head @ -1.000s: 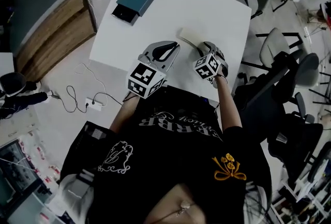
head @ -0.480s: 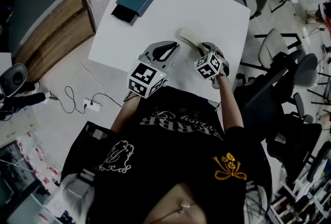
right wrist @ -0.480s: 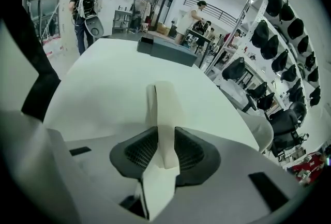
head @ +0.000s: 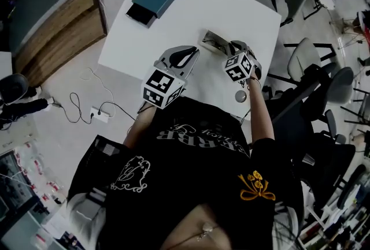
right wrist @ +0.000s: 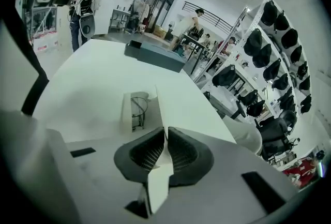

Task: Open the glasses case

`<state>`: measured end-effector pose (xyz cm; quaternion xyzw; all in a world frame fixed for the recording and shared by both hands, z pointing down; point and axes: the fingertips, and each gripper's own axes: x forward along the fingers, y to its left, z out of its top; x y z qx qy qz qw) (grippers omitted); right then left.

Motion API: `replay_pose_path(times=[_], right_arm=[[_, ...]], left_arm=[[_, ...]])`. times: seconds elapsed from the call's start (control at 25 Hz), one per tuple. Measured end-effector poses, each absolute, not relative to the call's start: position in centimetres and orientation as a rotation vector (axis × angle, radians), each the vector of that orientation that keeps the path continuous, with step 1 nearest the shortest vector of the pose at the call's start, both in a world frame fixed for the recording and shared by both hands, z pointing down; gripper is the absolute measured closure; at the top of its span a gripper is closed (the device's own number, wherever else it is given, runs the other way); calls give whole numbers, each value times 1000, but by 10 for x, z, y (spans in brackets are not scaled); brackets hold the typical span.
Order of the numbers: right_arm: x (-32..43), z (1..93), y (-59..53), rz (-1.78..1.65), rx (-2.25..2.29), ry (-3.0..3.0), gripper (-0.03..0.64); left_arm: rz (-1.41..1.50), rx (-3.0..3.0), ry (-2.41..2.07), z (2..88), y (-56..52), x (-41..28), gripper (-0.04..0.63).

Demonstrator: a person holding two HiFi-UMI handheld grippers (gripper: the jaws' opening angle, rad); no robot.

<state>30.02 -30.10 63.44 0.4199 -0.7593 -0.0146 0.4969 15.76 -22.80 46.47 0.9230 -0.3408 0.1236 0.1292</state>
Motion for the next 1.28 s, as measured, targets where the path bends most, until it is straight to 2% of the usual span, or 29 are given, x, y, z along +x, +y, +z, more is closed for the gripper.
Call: replay_pose_path(times=[0.6,0.72,1.28], right_arm=[[324,644,-348,136,1129,-1853,562],[322,637,-346,161,1151,-1887,527],[285,578,-266,338,1371,-2140,529]], left_arm=[[410,2639,-1085,468,-216,138,555],[414,2634,-1089,468,-215,137,555],[468,2601,-1031,483,-199,144,555]])
